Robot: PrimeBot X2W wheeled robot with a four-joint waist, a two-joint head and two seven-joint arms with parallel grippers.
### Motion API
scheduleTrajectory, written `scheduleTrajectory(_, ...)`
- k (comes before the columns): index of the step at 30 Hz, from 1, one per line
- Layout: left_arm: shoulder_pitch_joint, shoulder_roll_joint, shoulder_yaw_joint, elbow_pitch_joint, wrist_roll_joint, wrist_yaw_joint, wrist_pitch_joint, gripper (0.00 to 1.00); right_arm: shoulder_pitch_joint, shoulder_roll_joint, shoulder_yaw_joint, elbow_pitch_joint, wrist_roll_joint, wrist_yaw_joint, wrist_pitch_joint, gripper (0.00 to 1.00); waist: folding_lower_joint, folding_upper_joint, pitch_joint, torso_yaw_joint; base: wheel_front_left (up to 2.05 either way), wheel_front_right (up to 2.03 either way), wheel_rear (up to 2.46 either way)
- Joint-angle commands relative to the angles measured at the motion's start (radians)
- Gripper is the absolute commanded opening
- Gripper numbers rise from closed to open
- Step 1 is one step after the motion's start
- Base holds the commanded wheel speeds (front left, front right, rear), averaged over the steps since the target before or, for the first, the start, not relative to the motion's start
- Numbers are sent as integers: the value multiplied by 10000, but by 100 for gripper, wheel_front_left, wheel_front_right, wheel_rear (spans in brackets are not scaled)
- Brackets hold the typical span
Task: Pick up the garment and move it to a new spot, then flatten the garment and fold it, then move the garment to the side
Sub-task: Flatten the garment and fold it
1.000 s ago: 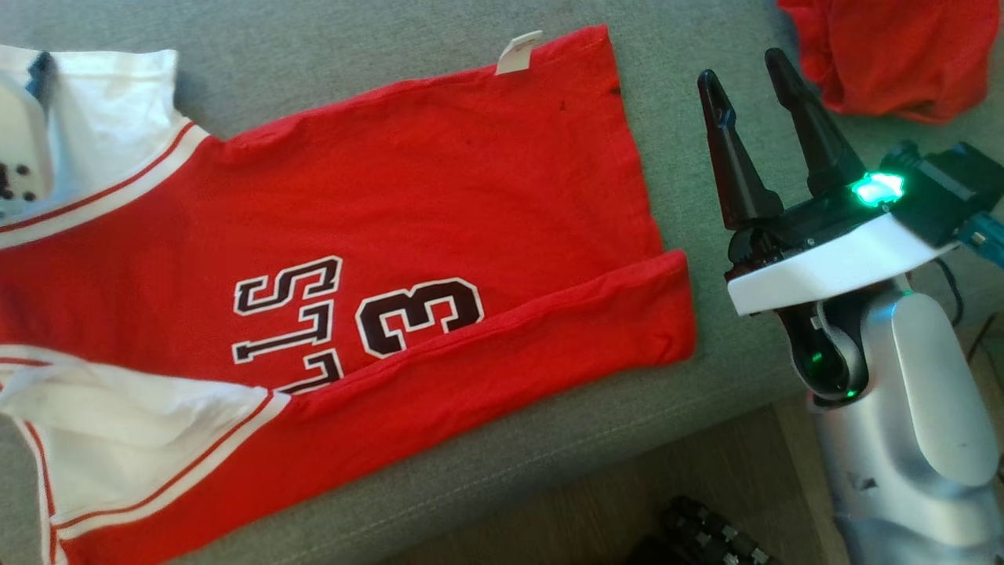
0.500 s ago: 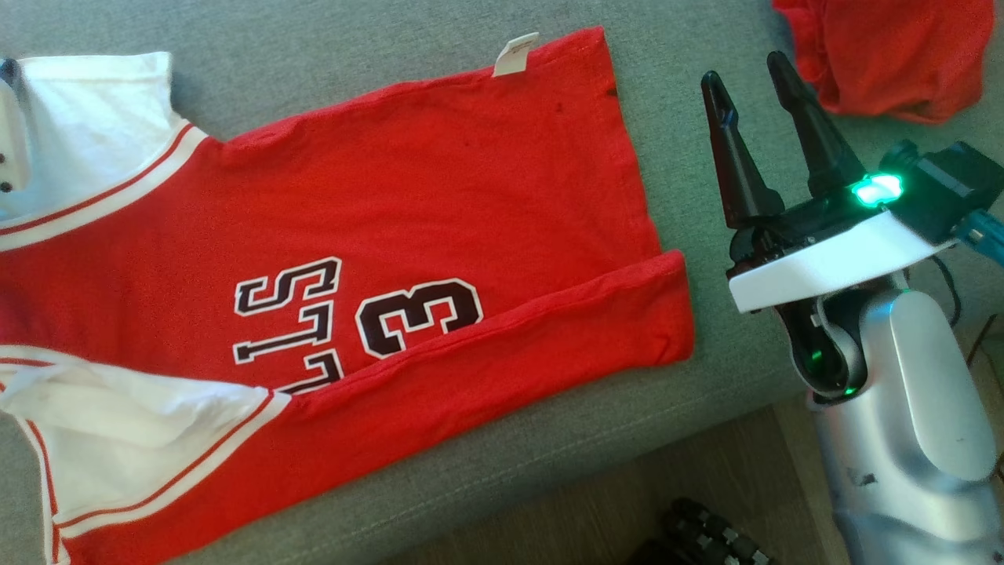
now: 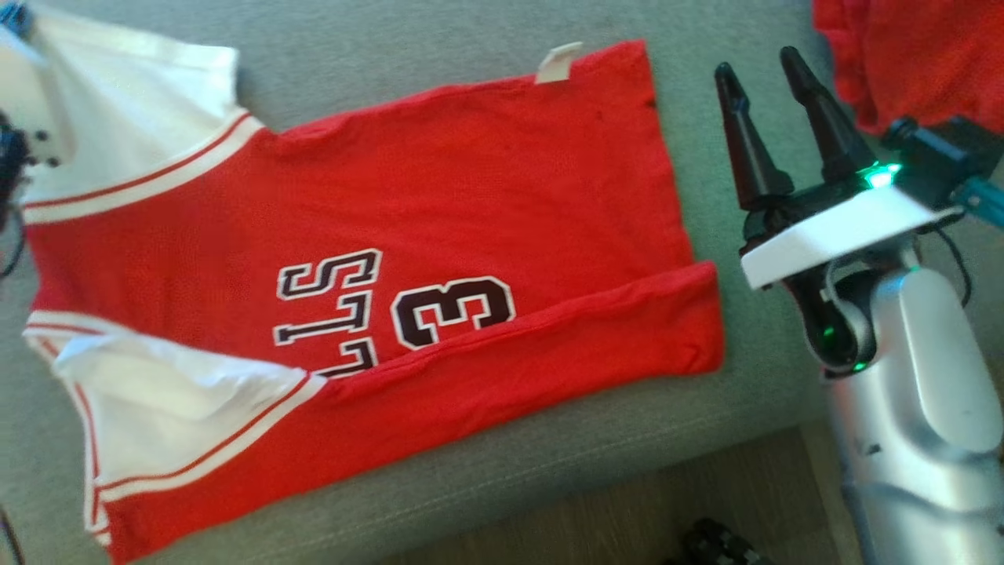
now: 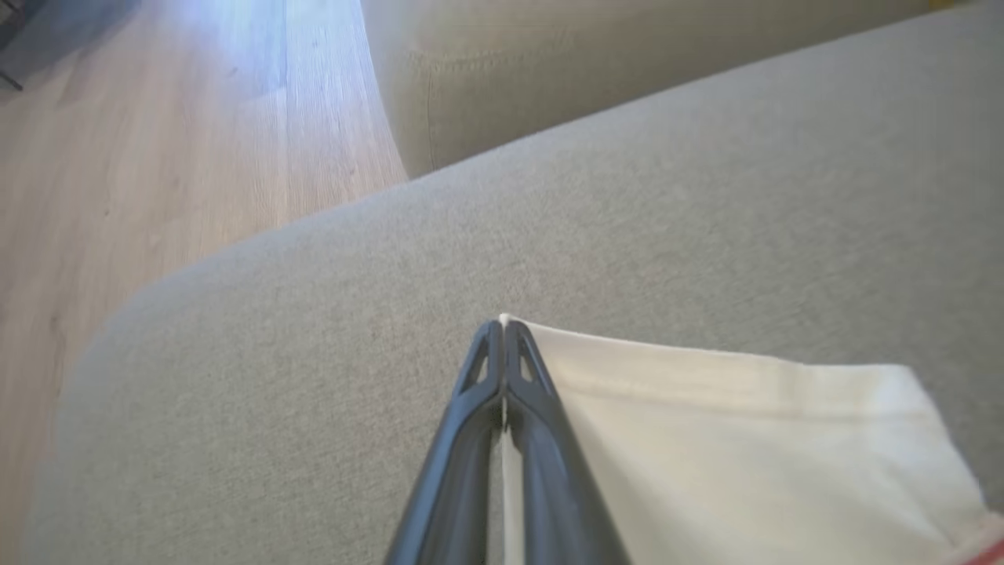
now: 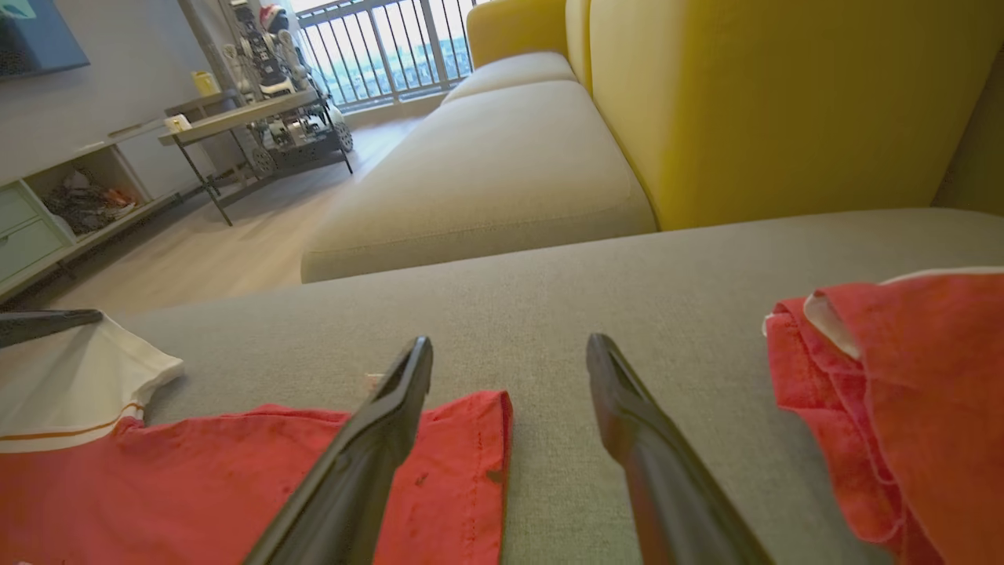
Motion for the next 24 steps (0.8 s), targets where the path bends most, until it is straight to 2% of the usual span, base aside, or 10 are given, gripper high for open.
scheduleTrajectory(1,-81,356,375,-548,-81,132,-393,0,-329,24,-18,-92,-69,-4,209,100,0,0,-162,302,0,0,0)
scheduleTrajectory(9,876,-204,417,-2091,-407,322,-1562,0,-1434,-44,-478,1462,-429,-4,1289,100,0,0,-516,1317,0,0,0)
scheduleTrajectory(18,2705,-525,326,-4439,-716,734,-1763,0,-2408,-1153,-164,4111,-543,-4,2129,100,0,0,-918,2337,0,0,0)
scheduleTrajectory(24,3383,-572,254,-5396,-788,950,-1664,0,-2785,-1628,368,4972,-641,-4,2113,100,0,0,-993,2533,0,0,0)
